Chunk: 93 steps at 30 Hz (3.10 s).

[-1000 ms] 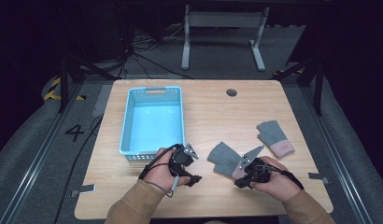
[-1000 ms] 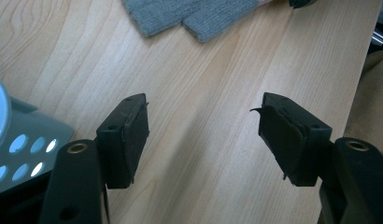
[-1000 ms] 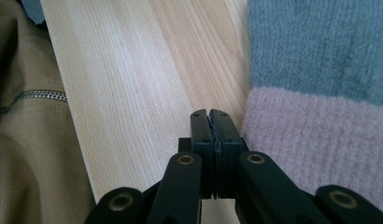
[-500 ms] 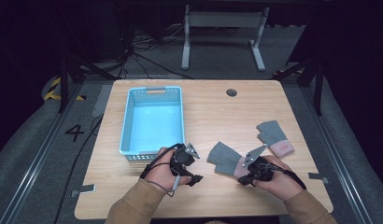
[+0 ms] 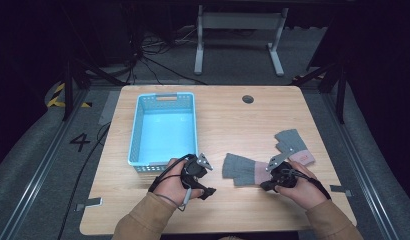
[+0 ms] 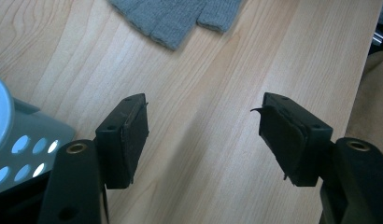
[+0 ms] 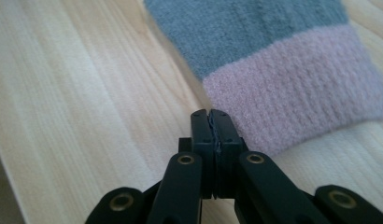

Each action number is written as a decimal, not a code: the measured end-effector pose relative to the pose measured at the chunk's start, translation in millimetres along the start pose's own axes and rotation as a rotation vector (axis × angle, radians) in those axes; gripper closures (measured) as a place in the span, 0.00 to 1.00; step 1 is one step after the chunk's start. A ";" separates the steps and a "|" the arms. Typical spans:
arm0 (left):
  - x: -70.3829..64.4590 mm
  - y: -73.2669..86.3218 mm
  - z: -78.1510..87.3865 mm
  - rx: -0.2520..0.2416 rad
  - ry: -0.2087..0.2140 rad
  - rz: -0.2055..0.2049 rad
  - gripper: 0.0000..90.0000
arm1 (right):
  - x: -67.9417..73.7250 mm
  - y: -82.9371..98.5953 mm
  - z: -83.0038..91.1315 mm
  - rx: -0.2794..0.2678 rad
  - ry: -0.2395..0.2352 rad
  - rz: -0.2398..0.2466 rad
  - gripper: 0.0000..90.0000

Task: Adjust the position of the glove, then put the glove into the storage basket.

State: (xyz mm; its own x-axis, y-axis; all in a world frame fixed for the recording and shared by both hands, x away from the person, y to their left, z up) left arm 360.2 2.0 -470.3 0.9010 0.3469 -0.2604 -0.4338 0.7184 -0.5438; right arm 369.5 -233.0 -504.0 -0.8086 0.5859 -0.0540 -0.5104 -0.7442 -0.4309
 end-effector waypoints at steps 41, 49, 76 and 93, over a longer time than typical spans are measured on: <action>2.7 -1.3 5.1 -0.032 -0.017 0.006 0.38 | -29.2 -12.9 38.5 -0.234 0.086 -0.155 0.97; 3.8 0.2 6.0 -0.041 -0.027 0.019 0.38 | -48.3 -20.5 53.2 -0.310 0.144 -0.209 0.85; 5.5 25.7 19.7 -0.066 -0.067 0.086 0.37 | -159.7 11.3 37.3 -0.269 0.438 -0.443 0.45; 5.8 27.2 18.3 -0.059 -0.066 0.087 0.37 | -172.6 31.2 9.1 -0.164 0.475 -0.485 0.45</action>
State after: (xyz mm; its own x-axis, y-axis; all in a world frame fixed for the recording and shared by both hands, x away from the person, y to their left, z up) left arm 353.6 34.6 -472.0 0.8573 0.4464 -0.2564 -0.5073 0.6478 -0.5683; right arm 490.4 -360.2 -499.9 -0.2661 0.9444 -0.1930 -0.7003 -0.3270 -0.6345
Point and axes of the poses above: each handheld gripper's, and its own axes: z roughly backward along the jaws, y roughly out of its underside, x roughly to its left, the point moved 8 cm from there along -z, roughly forward along the jaws, and after that the axes turned 9 degrees about y, right-handed, at the moved point
